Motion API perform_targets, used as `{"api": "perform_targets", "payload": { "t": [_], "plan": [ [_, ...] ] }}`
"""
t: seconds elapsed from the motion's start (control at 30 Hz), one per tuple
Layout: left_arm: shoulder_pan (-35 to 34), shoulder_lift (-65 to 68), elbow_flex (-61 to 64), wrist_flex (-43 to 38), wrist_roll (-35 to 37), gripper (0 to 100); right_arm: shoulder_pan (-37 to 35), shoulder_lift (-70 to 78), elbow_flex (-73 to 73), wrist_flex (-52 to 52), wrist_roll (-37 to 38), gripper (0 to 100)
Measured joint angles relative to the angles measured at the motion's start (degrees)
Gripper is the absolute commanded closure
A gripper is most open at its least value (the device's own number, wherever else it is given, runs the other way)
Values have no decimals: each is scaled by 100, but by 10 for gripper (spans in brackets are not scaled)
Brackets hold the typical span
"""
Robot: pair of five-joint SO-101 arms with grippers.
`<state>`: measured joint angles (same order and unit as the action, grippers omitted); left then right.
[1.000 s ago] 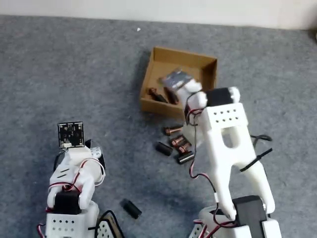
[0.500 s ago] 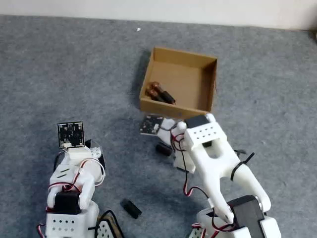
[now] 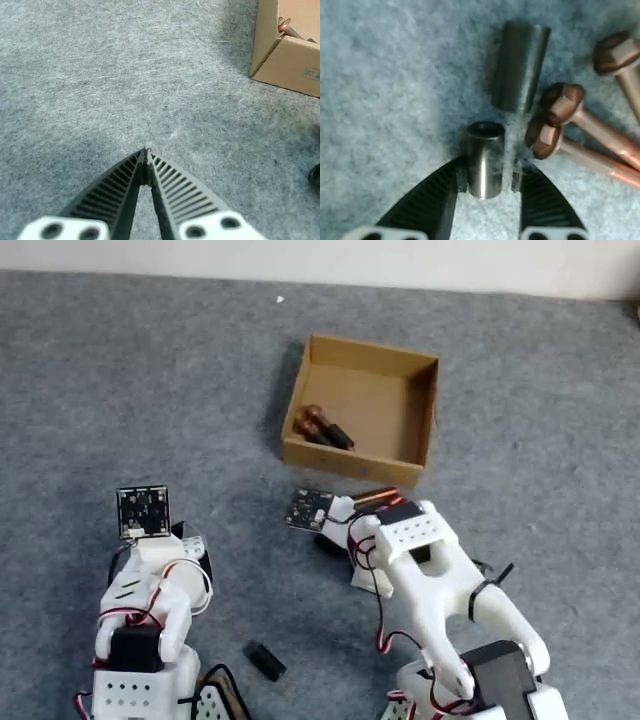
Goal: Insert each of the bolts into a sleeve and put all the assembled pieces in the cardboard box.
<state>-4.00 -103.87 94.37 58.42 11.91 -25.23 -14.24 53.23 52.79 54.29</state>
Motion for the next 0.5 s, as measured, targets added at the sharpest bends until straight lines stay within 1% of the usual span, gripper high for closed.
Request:
{"api": "perform_targets", "payload": {
  "t": [0.2, 0.23, 0.27, 0.3, 0.33, 0.37, 0.5],
  "plan": [
    [0, 0, 0, 0, 0, 995, 0, -35, 9, 0, -62, 892],
    [0, 0, 0, 0, 0, 995, 0, -35, 9, 0, -158, 904],
    [0, 0, 0, 0, 0, 995, 0, -35, 9, 0, -273, 933],
    [0, 0, 0, 0, 0, 995, 0, -44, 9, 0, -369, 983],
    [0, 0, 0, 0, 0, 995, -18, -53, 18, 0, -475, 998],
    [0, 0, 18, 0, 0, 995, -44, -53, 18, 0, -580, 985],
    [-9, 0, 79, 0, 0, 995, -123, -53, 53, 132, -897, 994]
  ]
}}
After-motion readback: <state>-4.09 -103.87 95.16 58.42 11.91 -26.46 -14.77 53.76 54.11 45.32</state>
